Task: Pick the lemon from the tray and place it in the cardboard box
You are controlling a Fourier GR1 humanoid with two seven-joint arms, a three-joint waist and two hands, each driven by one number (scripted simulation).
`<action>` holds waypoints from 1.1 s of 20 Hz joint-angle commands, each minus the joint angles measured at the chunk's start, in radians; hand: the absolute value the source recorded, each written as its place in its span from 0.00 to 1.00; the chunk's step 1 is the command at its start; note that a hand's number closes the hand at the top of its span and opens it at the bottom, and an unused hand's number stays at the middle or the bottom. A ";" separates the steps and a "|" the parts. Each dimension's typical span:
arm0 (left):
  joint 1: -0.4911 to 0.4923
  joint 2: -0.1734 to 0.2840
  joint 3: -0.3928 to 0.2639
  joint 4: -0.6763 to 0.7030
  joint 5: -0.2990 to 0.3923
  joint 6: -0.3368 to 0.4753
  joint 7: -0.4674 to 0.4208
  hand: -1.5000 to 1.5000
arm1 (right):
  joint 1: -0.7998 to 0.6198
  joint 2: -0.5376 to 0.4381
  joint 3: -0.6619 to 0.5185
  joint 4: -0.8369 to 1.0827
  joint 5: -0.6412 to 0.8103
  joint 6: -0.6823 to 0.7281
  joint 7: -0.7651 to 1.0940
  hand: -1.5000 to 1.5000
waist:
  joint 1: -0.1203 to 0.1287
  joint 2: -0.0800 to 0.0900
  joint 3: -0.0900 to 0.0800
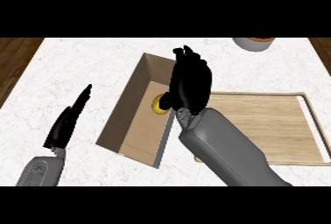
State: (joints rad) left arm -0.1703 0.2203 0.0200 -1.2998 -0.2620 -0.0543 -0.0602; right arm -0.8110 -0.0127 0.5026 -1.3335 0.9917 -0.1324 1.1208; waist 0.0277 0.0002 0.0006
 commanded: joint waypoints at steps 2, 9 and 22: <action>0.025 -0.008 -0.008 -0.022 -0.003 0.005 -0.010 0.50 | -0.010 0.012 -0.053 -0.053 0.017 -0.303 0.084 0.00 | 0.011 0.001 0.001; 0.022 -0.019 -0.002 0.023 -0.018 0.031 -0.029 0.50 | 0.188 0.012 -0.093 -0.120 0.027 -0.609 0.001 0.00 | -0.021 0.003 0.001; 0.034 -0.001 0.028 -0.013 -0.001 0.013 -0.014 0.50 | 0.586 -0.043 -0.120 -0.382 0.065 -0.887 -0.279 0.00 | -0.035 -0.001 0.000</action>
State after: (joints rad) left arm -0.1423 0.2236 0.0410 -1.3279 -0.2567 -0.0550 -0.0488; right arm -0.3227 -0.0228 0.3991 -1.6297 1.0827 -0.9093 0.8800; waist -0.0042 -0.0018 0.0008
